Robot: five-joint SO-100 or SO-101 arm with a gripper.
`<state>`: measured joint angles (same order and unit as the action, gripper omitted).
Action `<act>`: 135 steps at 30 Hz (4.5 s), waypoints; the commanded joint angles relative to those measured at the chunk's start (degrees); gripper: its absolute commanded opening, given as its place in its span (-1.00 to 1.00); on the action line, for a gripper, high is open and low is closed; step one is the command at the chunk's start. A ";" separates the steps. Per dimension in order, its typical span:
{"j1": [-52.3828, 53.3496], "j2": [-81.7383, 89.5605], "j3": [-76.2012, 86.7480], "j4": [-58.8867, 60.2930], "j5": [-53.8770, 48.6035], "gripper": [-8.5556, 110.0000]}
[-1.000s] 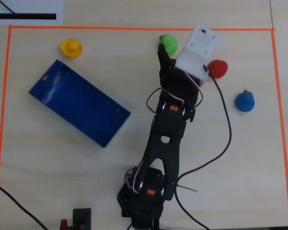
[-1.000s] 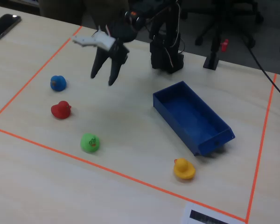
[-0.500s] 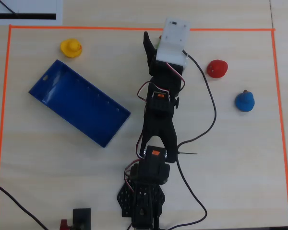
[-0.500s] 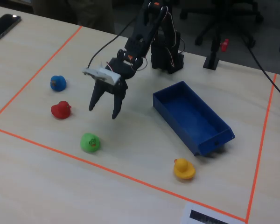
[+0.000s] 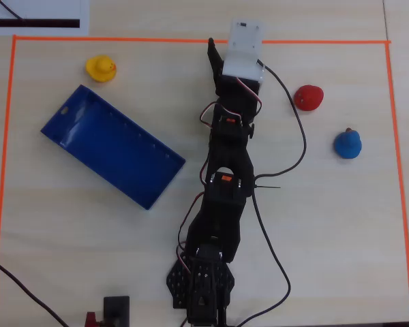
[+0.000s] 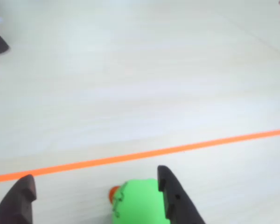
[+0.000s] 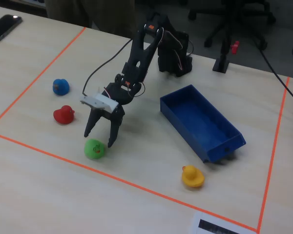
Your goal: Grasp green duck and put it into box.
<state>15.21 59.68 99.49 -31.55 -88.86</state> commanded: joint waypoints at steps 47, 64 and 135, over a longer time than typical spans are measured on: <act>-38.76 43.42 -8.44 101.43 51.86 -0.86; -44.56 41.22 10.11 78.49 51.33 -0.57; -15.56 130.08 78.75 103.62 13.10 -0.85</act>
<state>0.00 189.49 178.51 69.17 -75.15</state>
